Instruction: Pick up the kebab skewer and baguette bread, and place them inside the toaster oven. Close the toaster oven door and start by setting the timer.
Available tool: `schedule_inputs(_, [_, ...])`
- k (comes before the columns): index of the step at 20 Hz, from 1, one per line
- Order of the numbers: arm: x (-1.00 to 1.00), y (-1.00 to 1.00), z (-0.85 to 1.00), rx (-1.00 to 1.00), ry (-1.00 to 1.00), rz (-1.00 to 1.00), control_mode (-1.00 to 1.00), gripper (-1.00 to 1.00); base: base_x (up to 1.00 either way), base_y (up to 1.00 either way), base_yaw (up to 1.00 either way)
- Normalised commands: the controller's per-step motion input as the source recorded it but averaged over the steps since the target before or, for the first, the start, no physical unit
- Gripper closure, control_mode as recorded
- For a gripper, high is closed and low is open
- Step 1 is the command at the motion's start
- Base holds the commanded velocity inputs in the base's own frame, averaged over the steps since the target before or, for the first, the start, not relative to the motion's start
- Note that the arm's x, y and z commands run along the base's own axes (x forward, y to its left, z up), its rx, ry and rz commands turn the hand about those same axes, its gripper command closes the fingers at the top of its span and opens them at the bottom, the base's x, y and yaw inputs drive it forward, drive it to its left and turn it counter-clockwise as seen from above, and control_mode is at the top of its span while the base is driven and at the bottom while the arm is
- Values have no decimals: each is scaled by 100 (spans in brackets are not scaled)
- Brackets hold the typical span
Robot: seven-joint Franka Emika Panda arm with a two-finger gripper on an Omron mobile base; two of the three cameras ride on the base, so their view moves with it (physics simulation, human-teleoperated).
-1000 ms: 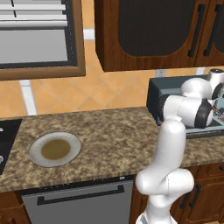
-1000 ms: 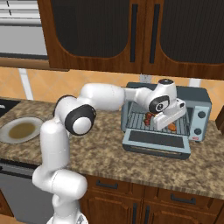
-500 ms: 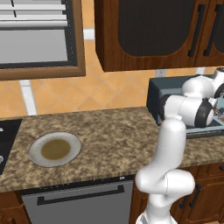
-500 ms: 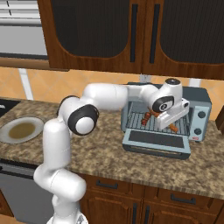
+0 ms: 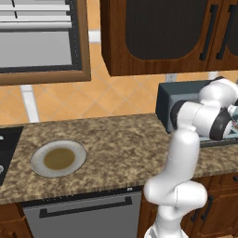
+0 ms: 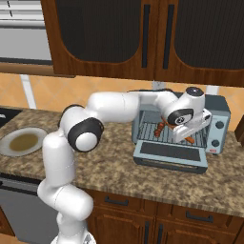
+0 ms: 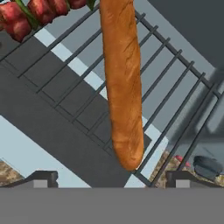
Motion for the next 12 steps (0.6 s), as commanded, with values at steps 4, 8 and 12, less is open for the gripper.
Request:
schedule_inputs(4, [-27,8,18,8,5,-17,-100,-100,0,0,0])
schedule_inputs(8, [-60,19,3,13,9,-30,-100,-100,0,0,0])
schedule_inputs(12, [-36,46,-9,1,10,-45,-100,-100,0,0,0])
